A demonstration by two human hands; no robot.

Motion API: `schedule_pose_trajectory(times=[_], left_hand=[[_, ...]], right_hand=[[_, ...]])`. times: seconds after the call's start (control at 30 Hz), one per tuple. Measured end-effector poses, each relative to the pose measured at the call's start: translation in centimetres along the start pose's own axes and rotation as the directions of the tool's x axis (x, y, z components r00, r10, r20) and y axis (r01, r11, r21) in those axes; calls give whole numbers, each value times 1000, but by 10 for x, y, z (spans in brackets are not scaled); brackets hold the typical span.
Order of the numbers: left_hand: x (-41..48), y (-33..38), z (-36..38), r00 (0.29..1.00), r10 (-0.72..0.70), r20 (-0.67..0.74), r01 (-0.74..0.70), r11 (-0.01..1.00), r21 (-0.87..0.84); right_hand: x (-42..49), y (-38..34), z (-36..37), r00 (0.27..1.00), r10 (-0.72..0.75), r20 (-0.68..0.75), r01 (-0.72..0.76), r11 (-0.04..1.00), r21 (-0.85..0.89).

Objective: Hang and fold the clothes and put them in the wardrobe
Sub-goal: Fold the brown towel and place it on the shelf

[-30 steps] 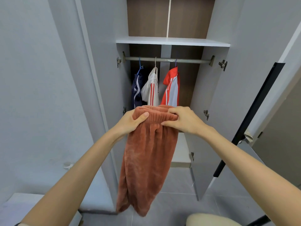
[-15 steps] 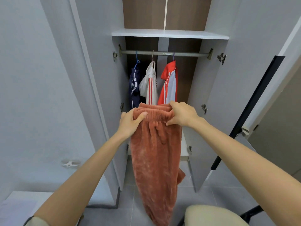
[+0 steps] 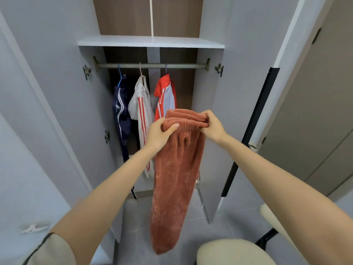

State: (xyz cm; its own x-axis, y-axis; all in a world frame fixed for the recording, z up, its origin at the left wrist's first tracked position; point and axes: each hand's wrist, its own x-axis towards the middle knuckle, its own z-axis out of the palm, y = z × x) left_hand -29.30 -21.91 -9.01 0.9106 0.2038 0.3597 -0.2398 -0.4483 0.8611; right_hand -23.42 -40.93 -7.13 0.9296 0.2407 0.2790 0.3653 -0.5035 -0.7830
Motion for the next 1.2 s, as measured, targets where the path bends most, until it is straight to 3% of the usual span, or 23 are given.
schedule_pose_trajectory(times=[0.27,0.43,0.77,1.0,1.1,1.2], left_hand=[[-14,49,62,995,100,-25,-102,992,-71],[-55,58,99,994,82,66,-73,989,-127],[-167,29,170,967,94,235,-33,967,-252],[-281,-25,238,937,144,319,27,879,-477],[-330,-30,253,931,200,305,-34,880,-473],[-387,-27,256,926,238,292,-73,874,-480]], right_hand=[[-30,23,-90,996,-47,-75,47,999,-10],[-91,46,-121,995,-19,-96,16,999,-36],[-229,117,-110,915,35,-402,6,995,99],[-345,201,-71,795,98,-598,33,978,204],[-397,217,-69,750,60,-659,76,981,176],[-455,221,-73,756,30,-654,94,984,154]])
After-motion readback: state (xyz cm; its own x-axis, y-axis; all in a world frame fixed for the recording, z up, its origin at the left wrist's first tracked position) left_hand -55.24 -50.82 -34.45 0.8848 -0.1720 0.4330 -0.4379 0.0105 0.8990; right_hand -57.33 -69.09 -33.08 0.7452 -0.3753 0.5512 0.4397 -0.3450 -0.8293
